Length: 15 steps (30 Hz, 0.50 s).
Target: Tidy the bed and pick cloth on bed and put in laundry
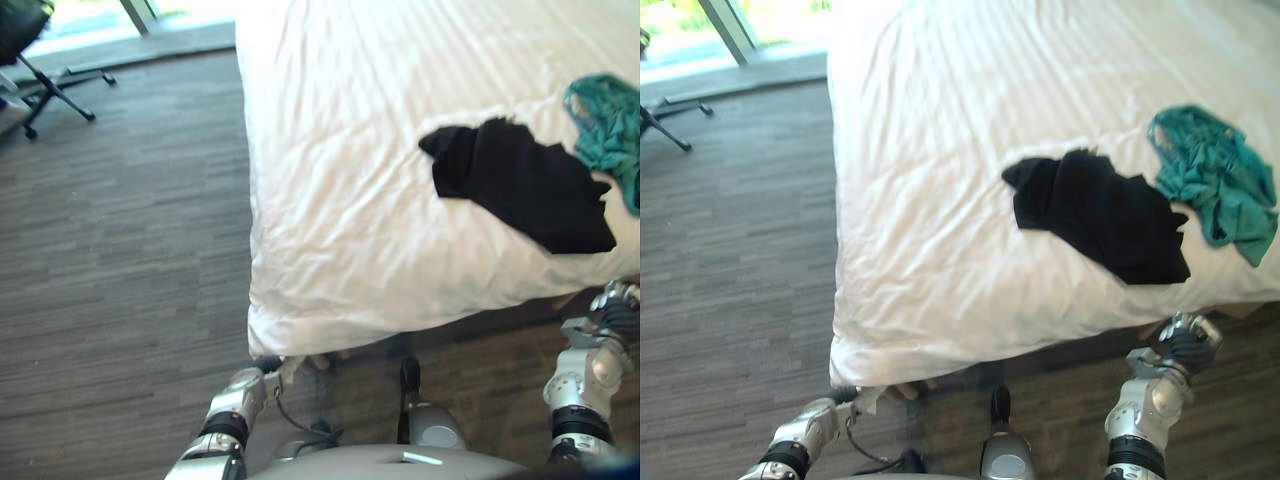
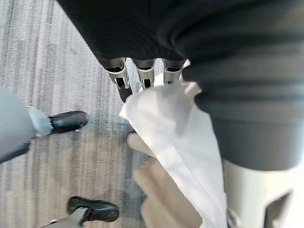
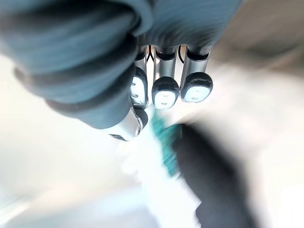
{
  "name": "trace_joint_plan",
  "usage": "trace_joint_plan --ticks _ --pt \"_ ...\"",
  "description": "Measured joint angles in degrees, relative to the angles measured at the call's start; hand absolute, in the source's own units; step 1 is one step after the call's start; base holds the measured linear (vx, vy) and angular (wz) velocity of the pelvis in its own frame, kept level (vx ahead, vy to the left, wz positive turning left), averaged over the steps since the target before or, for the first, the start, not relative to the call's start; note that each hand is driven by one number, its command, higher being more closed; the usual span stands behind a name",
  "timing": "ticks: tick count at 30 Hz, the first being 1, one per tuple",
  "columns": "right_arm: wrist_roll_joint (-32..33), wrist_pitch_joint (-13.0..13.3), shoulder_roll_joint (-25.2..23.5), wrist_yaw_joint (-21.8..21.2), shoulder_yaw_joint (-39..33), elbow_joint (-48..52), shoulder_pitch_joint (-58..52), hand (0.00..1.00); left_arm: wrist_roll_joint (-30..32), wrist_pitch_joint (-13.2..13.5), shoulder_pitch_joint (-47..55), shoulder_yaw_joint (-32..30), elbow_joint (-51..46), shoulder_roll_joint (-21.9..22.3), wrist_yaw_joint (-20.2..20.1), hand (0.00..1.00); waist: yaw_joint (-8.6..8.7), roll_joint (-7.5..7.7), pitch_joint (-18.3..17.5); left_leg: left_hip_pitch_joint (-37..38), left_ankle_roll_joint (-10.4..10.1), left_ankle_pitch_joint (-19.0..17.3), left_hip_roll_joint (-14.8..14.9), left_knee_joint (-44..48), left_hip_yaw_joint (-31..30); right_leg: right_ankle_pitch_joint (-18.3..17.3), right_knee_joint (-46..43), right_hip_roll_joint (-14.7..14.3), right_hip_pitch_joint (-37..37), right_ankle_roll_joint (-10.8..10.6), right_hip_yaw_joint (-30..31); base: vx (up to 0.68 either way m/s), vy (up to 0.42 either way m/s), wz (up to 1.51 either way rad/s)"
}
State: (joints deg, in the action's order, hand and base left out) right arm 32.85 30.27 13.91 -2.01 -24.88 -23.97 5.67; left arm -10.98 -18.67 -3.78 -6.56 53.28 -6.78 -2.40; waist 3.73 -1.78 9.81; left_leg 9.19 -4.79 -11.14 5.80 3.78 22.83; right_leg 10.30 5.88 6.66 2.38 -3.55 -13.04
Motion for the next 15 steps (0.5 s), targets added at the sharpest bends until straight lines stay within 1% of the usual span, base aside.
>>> trace_joint_plan --ticks 1,2,3,4,5,6,7,9,10,11,12,13,14,15 --pt "0.01 -0.55 -0.59 -5.57 3.50 4.68 -0.77 1.00 1.03 -0.91 1.53 0.72 0.07 -0.03 -0.18 0.00 -0.15 0.61 -0.82 0.37 0.13 -0.12 -0.01 0.19 -0.41 -0.15 0.01 0.13 -0.56 -0.18 -0.31 -0.09 -0.007 0.14" --pt "0.01 -2.71 -1.64 -11.27 6.72 9.03 -1.18 1.00 1.74 -1.38 3.37 2.19 0.33 -0.07 -0.20 0.00 -0.27 0.93 -1.10 1.20 0.13 -0.12 -0.01 0.28 -0.90 -0.21 0.02 0.36 -1.64 -0.21 -0.60 -0.10 -0.001 0.11" --pt "0.01 -3.76 -2.27 -13.43 8.59 10.70 -1.20 1.00 2.13 -1.67 4.39 2.57 0.48 0.08 -0.24 0.00 -0.27 1.04 -1.18 1.96 0.14 -0.12 0.00 0.29 -1.08 -0.24 0.02 0.37 -2.18 -0.22 -0.74 -0.07 -0.007 0.11" --pt "0.36 -5.63 -3.17 -17.20 11.16 12.60 -1.25 1.00 3.11 -2.03 5.79 3.44 0.83 0.42 -0.24 0.00 -0.44 1.13 -1.26 2.22 0.14 -0.11 0.03 0.28 -1.43 -0.43 0.02 0.36 -2.97 -0.45 -1.13 -0.08 -0.028 0.21" --pt "2.11 -9.07 -4.50 -23.01 14.66 14.16 -1.63 1.00 3.73 -1.95 6.30 4.21 0.98 0.38 -0.22 0.00 -1.25 1.12 -1.95 2.46 0.21 -0.05 -0.02 0.32 -2.31 -0.51 0.02 0.44 -3.41 -0.51 -1.93 -0.06 -0.035 0.22" --pt "2.58 -10.36 -4.75 -24.42 16.29 14.15 -1.59 1.00 3.80 -1.95 6.52 4.38 1.05 0.38 -0.22 0.00 -1.56 1.13 -1.96 2.62 0.29 0.02 -0.07 0.35 -2.55 -0.51 0.02 0.50 -3.71 -0.52 -2.02 -0.05 -0.029 0.25" --pt "4.14 -13.35 -5.12 -27.09 20.02 14.11 -1.58 1.00 3.82 -1.74 6.60 4.42 1.03 0.80 -0.20 0.00 -2.11 0.82 -2.11 2.87 0.33 0.13 -0.09 0.43 -3.03 -0.50 0.02 0.63 -4.28 -0.52 -2.44 -0.04 -0.011 0.17" --pt "6.48 -17.97 -6.00 -29.44 26.23 14.05 -1.53 1.00 3.82 -0.68 6.82 5.66 0.97 1.22 -0.14 0.00 -3.10 -0.11 -2.40 2.78 0.41 0.41 -0.22 0.38 -4.11 -0.54 0.02 0.90 -4.91 -0.56 -3.43 -0.04 -0.003 0.24" --pt "6.84 -18.99 -6.48 -29.46 27.80 13.97 -1.36 1.00 3.81 -0.46 6.81 6.25 0.93 1.20 -0.13 0.00 -3.20 -0.35 -2.35 2.60 0.43 0.54 -0.29 0.33 -4.49 -0.65 0.02 1.01 -4.83 -0.70 -3.63 -0.04 0.002 0.24" --pt "8.13 -21.08 -7.23 -29.26 31.01 13.76 -0.26 1.00 3.81 0.14 6.79 6.74 0.93 1.30 -0.15 0.00 -3.27 -1.15 -1.89 1.97 0.45 0.75 -0.53 0.26 -4.88 -0.70 0.02 1.47 -4.39 -0.76 -4.03 -0.07 0.018 0.15" --pt "8.74 -22.07 -7.49 -28.93 33.39 13.30 1.43 1.00 3.76 0.41 6.63 7.78 1.02 1.27 -0.12 0.00 -3.25 -1.50 -1.55 0.38 0.75 1.03 -0.87 0.53 -5.07 -0.61 0.00 1.98 -2.95 -0.69 -4.00 -0.07 0.019 0.12" --pt "8.78 -22.79 -7.78 -27.68 35.38 12.43 4.60 1.00 3.62 0.64 5.86 9.46 1.05 1.16 -0.12 0.00 -3.20 -1.77 -1.22 -2.26 1.06 1.39 -1.38 0.88 -5.17 -0.13 -0.01 2.56 -0.86 -0.51 -3.98 -0.09 0.030 0.12" --pt "8.92 -23.14 -8.71 -25.43 36.65 9.92 11.29 1.00 3.16 1.11 3.68 11.26 1.79 1.07 -0.10 0.00 -3.09 -2.45 0.63 -5.94 1.06 1.87 -2.27 1.41 -5.28 0.89 -0.04 3.54 2.48 -0.73 -3.92 -0.13 0.019 0.18" --pt "9.41 -23.10 -9.02 -22.72 36.66 6.33 19.68 1.00 2.25 2.10 0.56 12.27 2.33 1.24 0.10 0.00 -3.17 -2.23 3.86 -9.68 1.36 2.98 -3.31 1.53 -5.36 1.93 -0.09 4.37 6.09 -0.64 -3.84 -0.16 0.022 0.21"
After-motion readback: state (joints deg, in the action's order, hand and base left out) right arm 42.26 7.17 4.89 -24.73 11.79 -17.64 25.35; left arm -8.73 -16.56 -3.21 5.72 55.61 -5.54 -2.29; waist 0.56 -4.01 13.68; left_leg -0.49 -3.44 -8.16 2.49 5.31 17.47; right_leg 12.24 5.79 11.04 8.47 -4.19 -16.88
